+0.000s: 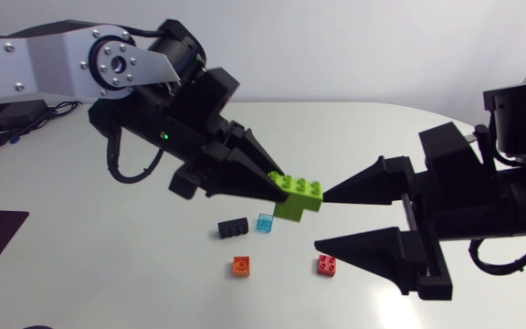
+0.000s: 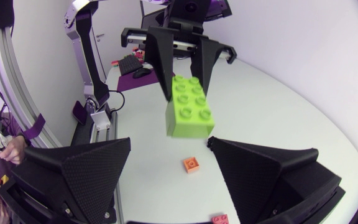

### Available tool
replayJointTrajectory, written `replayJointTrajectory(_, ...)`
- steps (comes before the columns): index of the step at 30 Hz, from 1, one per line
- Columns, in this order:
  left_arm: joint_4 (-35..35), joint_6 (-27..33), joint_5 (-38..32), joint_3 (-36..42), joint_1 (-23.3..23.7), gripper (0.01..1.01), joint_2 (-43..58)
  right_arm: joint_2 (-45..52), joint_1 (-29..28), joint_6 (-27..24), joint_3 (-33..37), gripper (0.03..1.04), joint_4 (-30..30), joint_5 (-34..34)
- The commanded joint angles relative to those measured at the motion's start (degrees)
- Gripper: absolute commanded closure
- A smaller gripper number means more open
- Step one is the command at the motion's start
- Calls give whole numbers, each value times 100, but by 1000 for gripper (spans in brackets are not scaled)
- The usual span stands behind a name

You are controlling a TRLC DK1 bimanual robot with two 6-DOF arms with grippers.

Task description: Disassemble duplo

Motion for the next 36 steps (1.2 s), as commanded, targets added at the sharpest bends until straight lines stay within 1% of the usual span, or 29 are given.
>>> replayJointTrajectory(1, 574, -741, 288, -304, 119, 802, -394, -58, -95, 201, -66, 87, 78, -81)
replayJointTrajectory(4, 1550, -1576, 314, -779, 31, 802, -728, -32, -95, 297, -31, 130, 166, -134)
replayJointTrajectory(6, 2244, -2200, 323, -1060, -127, 802, -948, 30, -121, 368, -5, 131, 218, -213)
replayJointTrajectory(9, 2692, -2613, 323, -1210, -399, 802, -1053, 100, -156, 403, 74, 133, 236, -301)
replayJointTrajectory(11, 2833, -2736, 323, -1245, -557, 802, -1035, 135, -279, 429, 136, 134, 236, -503)
replayJointTrajectory(12, 2895, -2780, 314, -1245, -593, 802, -1018, 153, -385, 438, 162, 159, 227, -635)
replayJointTrajectory(16, 3132, -2956, 314, -1280, -707, 803, -956, 153, -640, 473, 197, 170, 210, -951)
replayJointTrajectory(19, 3396, -3061, 252, -1368, -707, 803, -921, 135, -771, 482, 215, 248, 183, -1197)
replayJointTrajectory(24, 3782, -3237, 217, -1385, -557, 802, -737, 127, -851, 491, 233, 251, 148, -1400)
replayJointTrajectory(32, 3958, -3281, 147, -1341, -540, 802, -508, 91, -886, 491, 233, 252, 113, -1505)
replayJointTrajectory(34, 4028, -3360, 147, -1333, -566, 802, -526, 109, -886, 482, 224, 326, 113, -1531)
replayJointTrajectory(36, 4055, -3404, 138, -1280, -575, 802, -517, 109, -886, 482, 206, 369, 122, -1540)
